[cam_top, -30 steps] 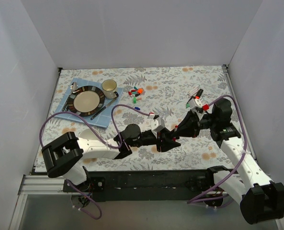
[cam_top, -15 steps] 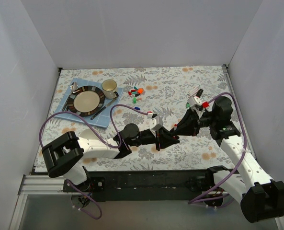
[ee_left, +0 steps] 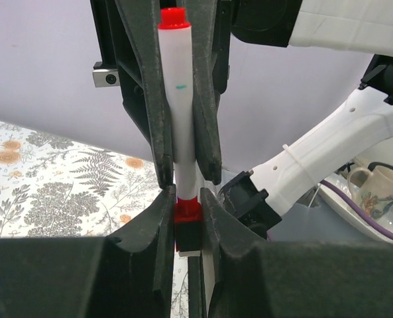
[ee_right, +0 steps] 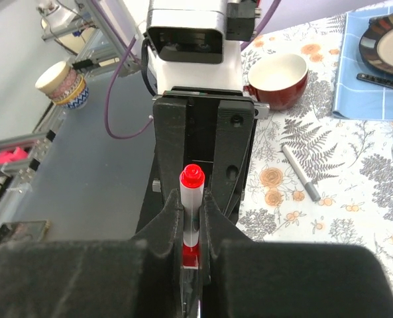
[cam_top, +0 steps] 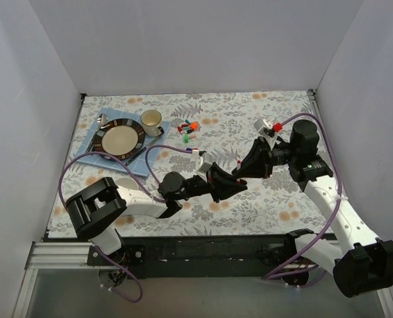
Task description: Open the pen caps
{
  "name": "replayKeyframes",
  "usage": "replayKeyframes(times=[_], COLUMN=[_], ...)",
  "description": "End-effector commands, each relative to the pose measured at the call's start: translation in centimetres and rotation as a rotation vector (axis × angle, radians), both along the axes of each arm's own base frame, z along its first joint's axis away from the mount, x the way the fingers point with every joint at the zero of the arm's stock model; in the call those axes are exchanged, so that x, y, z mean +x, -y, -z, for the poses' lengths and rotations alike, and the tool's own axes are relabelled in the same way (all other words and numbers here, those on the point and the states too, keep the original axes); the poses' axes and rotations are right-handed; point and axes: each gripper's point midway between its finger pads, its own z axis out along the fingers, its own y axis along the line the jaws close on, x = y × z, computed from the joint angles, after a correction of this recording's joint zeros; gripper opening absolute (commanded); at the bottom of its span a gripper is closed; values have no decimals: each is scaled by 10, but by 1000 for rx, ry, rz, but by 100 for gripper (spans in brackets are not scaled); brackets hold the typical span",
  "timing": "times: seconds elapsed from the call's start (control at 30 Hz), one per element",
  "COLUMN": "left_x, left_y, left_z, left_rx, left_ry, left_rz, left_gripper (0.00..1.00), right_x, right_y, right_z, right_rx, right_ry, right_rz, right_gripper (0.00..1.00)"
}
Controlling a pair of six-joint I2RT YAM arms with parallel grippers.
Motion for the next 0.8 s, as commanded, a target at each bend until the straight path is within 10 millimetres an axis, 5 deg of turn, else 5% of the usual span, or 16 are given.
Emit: replayKeyframes(times=[0.0,0.23,0.77], left_x=[-72,-72,-108], left_y=[-29,-35,-38], left_z=[149,165,186], left_rx=[463,559,683], left_ry=[-254,-252,-476], left_rz=[262,250,518], left_gripper=[0,0,0], right_x=[38,64,25], right_y=[4,7,10], right_z=[-95,-124,-164], right_rx=[87,72,122], right_ry=[343,329,604], right_rz=[216,353,203], right_gripper=[1,1,1])
